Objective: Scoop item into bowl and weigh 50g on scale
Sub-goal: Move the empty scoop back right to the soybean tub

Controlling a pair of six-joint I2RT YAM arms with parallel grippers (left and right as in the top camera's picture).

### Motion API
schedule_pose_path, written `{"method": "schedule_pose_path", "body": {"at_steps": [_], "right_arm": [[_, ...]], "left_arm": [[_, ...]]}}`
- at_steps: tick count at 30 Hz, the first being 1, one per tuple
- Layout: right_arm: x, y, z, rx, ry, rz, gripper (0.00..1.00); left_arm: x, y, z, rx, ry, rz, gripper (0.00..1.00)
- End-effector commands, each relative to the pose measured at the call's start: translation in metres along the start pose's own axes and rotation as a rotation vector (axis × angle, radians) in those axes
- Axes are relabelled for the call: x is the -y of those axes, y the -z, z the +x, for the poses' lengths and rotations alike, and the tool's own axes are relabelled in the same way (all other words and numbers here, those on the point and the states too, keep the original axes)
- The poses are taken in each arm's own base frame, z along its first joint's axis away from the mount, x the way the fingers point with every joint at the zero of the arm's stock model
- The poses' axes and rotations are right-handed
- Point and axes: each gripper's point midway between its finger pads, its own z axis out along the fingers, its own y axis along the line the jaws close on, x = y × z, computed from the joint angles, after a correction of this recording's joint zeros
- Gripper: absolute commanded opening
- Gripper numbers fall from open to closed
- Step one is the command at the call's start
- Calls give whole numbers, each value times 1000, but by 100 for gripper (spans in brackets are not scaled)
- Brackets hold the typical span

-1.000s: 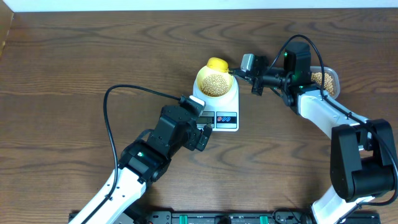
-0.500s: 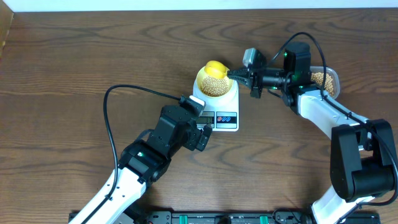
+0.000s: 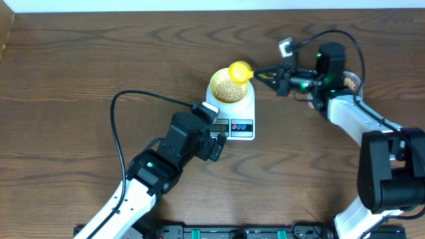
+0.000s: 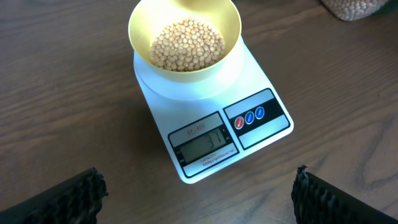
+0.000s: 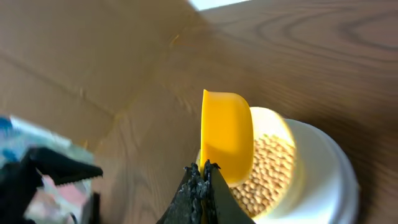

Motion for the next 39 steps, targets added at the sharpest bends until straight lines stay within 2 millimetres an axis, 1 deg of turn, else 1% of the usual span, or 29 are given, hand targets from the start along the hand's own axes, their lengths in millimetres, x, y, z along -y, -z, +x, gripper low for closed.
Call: {"method": "schedule_pose_path", "body": {"at_steps": [1,7,12,14,17,24,27,30,35,39], "right_arm": [[-11,22,-21,50,-78,2,1],[-18,61,-45,122,-94,54,1],[-19,93,-55,166,-115,117,1],[-15,106,-56,184,-132,169,1],[-5,119,-50,189,-148,264,1],[14,144,-23,128,-152,533,1],[19,154,-13,93,-136,626,1],[21,162,-7,69,-114,691,1],[27,168,-4,58,-117,744,1],[30,170,-2,40,-87,766,1]], "left_arm": [[-3,0,-1,4,19,-15,98],[-3,0,-1,4,19,-15,98],[-3,0,-1,4,19,-15,98],[-3,0,-1,4,19,-15,98],[-3,0,-1,4,19,-15,98],[-3,0,-1,4,19,-15,98],[-3,0,-1,4,19,-15,98],[-3,0,-1,4,19,-15,98],[-3,0,-1,4,19,-15,98],[-3,0,-1,4,19,-15,98]]}}
